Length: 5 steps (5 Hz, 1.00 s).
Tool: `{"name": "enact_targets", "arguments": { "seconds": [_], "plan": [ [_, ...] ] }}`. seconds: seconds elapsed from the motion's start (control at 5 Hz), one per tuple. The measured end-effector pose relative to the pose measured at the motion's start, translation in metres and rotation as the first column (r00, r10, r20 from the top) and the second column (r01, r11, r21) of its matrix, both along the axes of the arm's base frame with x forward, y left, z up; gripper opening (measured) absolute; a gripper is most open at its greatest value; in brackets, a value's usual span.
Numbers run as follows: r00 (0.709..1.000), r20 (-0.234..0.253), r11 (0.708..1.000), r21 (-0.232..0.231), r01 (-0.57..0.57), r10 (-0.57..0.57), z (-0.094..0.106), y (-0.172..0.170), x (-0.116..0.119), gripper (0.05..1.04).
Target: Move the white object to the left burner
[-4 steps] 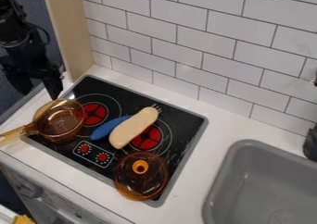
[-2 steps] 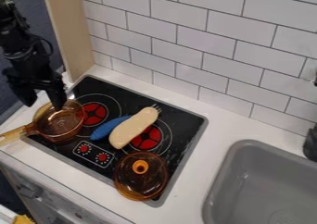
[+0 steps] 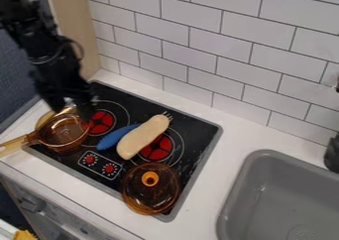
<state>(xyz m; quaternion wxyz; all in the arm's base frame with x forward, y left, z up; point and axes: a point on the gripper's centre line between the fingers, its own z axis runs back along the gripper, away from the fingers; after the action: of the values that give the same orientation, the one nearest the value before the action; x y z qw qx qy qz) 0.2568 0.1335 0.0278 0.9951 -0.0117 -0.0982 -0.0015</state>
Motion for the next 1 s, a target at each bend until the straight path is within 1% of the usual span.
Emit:
{"name": "enact_targets", "arguments": {
  "seconds": [0.2, 0.4, 0.6, 0.8, 1.0],
  "plan": [
    [0.996, 0.009, 0.996, -0.016, 0.088, -0.088, -0.004, -0.029, 0.004, 1.001],
    [0.987, 0.015, 0.987, -0.012, 0.163, -0.162, -0.010, -0.051, 0.016, 1.001],
    [0.977, -0.027, 0.978, -0.018, 0.209, -0.209, -0.031, -0.068, 0.029, 1.001],
    [0.968, -0.064, 0.970, 0.012, 0.243, -0.242, -0.051, -0.083, 0.036, 1.001],
    [0.968, -0.095, 0.972, 0.021, 0.233, -0.230, -0.067, -0.082, 0.041, 0.999]
  ]
}}
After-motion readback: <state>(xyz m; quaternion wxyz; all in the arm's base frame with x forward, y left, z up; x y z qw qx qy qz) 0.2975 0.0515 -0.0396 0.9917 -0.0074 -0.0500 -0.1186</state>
